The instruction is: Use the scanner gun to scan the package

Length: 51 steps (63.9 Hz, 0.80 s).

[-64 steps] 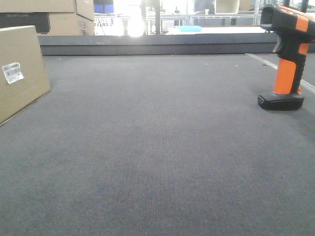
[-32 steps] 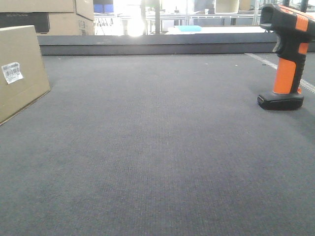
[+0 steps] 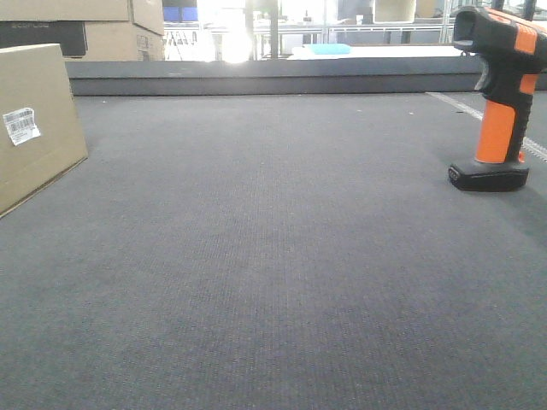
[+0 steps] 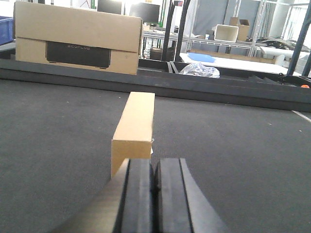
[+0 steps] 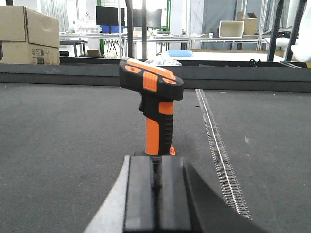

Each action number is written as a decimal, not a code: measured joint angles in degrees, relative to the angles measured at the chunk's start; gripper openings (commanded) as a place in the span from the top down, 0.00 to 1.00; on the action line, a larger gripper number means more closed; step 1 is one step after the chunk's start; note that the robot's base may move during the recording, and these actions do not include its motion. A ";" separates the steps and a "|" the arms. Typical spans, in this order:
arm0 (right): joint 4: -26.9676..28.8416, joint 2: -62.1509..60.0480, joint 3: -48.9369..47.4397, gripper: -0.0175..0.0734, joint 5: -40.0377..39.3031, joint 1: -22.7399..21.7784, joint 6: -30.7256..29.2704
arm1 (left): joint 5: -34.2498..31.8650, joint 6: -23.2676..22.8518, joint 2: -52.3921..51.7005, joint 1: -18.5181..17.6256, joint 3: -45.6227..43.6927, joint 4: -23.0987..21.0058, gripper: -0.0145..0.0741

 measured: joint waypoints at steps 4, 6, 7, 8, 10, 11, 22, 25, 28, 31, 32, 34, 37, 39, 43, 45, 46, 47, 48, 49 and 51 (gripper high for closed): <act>-0.11 0.00 0.00 0.99 0.00 0.00 0.00 | 0.00 0.00 0.00 0.00 0.00 0.00 0.96; -0.04 0.00 0.00 0.99 0.00 0.00 0.00 | 0.00 0.00 0.00 0.00 0.00 0.00 0.96; -0.04 0.00 0.00 0.99 0.00 0.00 0.00 | 0.00 0.00 0.00 0.00 0.00 0.00 0.96; -0.04 0.00 0.00 0.99 0.00 0.00 0.00 | 0.00 0.00 0.00 0.00 0.00 0.00 0.96; -0.04 0.00 0.00 0.99 0.00 0.00 0.00 | 0.00 0.00 0.00 0.00 0.00 0.00 0.96; -0.04 0.00 0.00 0.99 0.00 0.00 0.00 | 0.00 0.00 0.00 0.00 0.00 0.00 0.96; -0.04 0.00 0.00 0.99 0.00 0.00 0.00 | 0.00 0.00 0.00 0.00 0.00 0.00 0.96; -0.04 0.00 0.00 0.99 0.00 0.00 0.00 | 0.00 0.00 0.00 0.00 0.00 0.00 0.96; -0.04 0.00 0.00 0.99 0.00 0.00 0.00 | 0.00 0.00 0.00 0.00 0.00 0.00 0.96; -0.04 0.00 0.00 0.99 0.00 0.00 0.00 | 0.00 0.00 0.00 0.00 0.00 0.00 0.96; -0.04 0.00 0.00 0.99 0.00 0.00 0.00 | 0.00 0.00 0.00 0.00 0.00 0.00 0.96; -0.04 0.00 0.00 0.99 0.00 0.00 0.00 | 0.00 0.00 0.00 0.00 0.14 0.00 0.96; -0.04 0.00 0.00 0.99 0.00 0.00 0.00 | -0.17 0.00 0.00 0.00 0.61 0.00 0.96; -0.04 0.00 0.00 0.99 0.00 0.00 0.00 | -0.68 0.00 0.00 0.00 1.45 0.16 0.96; -0.04 0.00 0.00 0.99 0.00 0.00 0.00 | -3.24 0.00 0.00 0.00 3.80 1.06 0.96; -0.04 0.00 0.00 0.99 0.00 0.00 0.00 | -5.29 0.00 0.00 0.00 5.61 1.87 0.96; -0.04 0.00 0.00 0.99 0.00 0.00 0.00 | -6.20 0.00 0.00 0.00 6.39 1.87 0.96; -0.04 0.00 0.00 0.99 0.00 0.00 0.00 | -7.19 0.00 0.00 0.00 7.21 1.87 0.96; -0.04 0.00 0.00 0.99 0.00 0.00 0.00 | -8.17 0.00 0.00 0.00 8.05 2.21 0.96; -0.04 0.00 0.00 0.99 0.00 0.00 0.00 | -9.74 0.00 0.00 0.00 9.33 2.52 0.96; -0.04 0.00 0.00 0.99 0.00 0.00 0.00 | -11.81 0.00 0.00 0.00 11.02 3.03 0.96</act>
